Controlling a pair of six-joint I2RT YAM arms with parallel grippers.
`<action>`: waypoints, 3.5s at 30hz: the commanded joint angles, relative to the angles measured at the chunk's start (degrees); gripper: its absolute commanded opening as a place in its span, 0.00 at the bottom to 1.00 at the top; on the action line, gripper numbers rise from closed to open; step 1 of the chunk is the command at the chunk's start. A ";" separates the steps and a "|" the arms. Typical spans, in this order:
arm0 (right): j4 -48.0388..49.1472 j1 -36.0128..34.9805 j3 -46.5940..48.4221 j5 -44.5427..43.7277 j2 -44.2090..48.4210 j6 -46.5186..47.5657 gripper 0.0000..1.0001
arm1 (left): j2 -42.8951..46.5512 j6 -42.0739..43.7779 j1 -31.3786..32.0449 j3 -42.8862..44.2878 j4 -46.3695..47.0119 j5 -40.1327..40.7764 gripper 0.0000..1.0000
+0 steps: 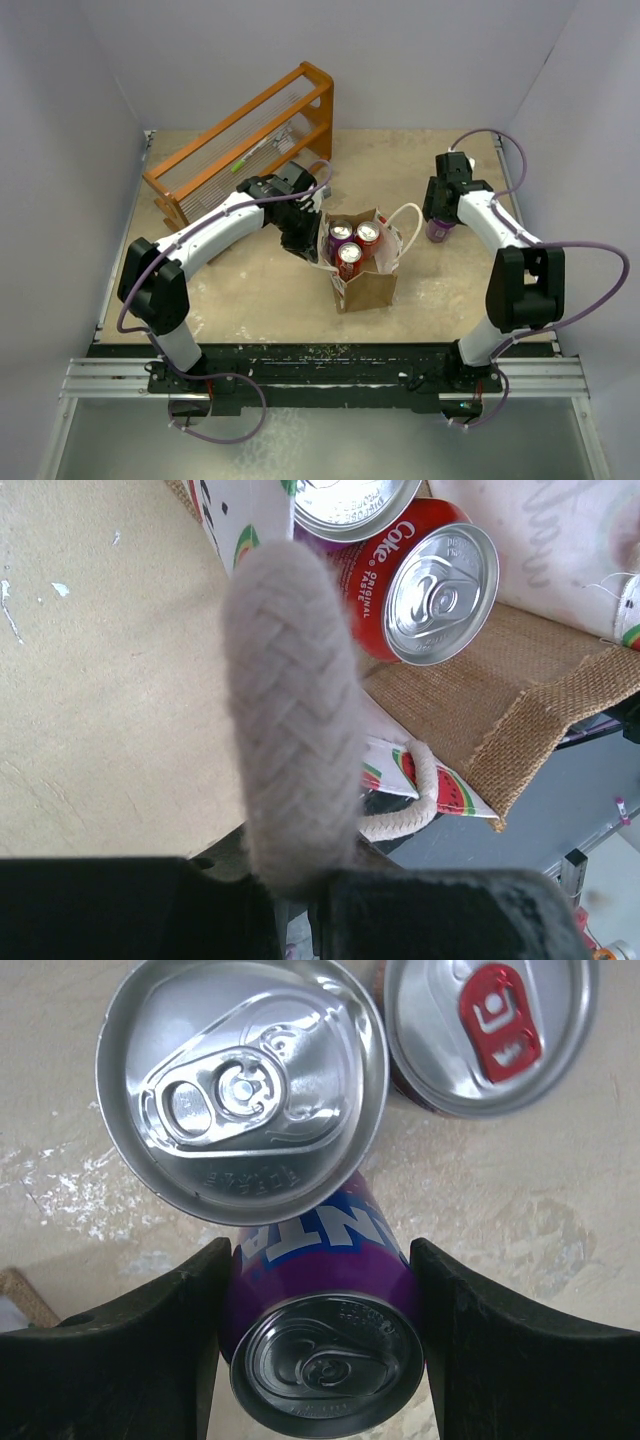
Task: Take the beverage out of the canvas bag
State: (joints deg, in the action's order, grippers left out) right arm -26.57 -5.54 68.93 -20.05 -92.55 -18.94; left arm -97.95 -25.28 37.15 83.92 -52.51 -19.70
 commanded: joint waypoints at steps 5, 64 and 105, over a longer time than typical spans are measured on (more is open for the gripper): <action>4.69 0.61 5.90 -0.65 -1.82 1.06 0.00 | 0.23 0.12 -0.58 1.37 -0.14 1.00 0.00; -16.60 -5.49 21.26 44.66 22.55 -7.20 1.00 | 18.06 -8.16 -0.56 -14.23 8.42 -2.35 0.01; -21.58 -39.23 11.45 7.55 -2.26 -21.36 1.00 | 20.85 -7.21 -0.57 -17.79 6.33 -2.16 0.00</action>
State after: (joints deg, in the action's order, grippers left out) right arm -51.75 -44.88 82.78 -11.22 -94.26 -39.24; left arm -77.67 -33.43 36.77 65.34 -43.51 -20.80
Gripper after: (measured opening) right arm 0.998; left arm 0.112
